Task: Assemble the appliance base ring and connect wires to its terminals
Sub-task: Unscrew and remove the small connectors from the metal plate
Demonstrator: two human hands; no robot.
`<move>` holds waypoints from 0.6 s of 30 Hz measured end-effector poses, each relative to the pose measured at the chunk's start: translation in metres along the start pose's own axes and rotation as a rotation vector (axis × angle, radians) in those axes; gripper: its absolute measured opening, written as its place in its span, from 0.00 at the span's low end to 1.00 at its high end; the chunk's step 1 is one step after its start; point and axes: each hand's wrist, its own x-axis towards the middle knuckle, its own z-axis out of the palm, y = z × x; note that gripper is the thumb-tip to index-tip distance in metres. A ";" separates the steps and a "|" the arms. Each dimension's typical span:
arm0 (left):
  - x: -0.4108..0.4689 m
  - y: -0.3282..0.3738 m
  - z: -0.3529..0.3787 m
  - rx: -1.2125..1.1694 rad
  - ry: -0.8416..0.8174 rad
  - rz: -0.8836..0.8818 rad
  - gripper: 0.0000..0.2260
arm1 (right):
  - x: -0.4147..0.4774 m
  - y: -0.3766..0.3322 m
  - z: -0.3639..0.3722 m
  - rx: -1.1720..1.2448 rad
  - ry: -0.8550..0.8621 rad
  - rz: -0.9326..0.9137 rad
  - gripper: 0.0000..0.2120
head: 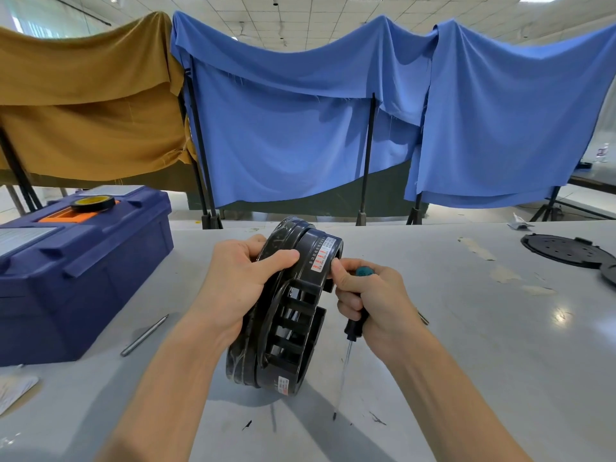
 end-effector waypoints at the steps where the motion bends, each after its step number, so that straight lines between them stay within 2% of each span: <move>1: 0.000 0.000 0.000 -0.001 0.003 0.002 0.04 | 0.000 0.002 0.002 0.074 -0.017 0.042 0.03; 3: 0.000 0.000 0.001 0.004 0.010 0.010 0.04 | 0.002 0.006 0.005 0.259 -0.089 0.164 0.00; 5: 0.000 0.000 0.002 0.013 0.018 0.015 0.04 | 0.002 0.010 0.007 0.445 -0.141 0.279 0.04; 8: -0.001 0.000 0.001 0.017 0.014 0.013 0.04 | 0.003 0.014 0.009 0.586 -0.166 0.346 0.04; 14: -0.001 -0.001 -0.001 -0.006 0.020 0.014 0.05 | 0.004 0.014 0.010 0.596 -0.215 0.358 0.05; 18: -0.002 -0.001 0.000 0.013 0.029 0.029 0.05 | 0.000 0.011 0.013 0.470 -0.161 0.255 0.04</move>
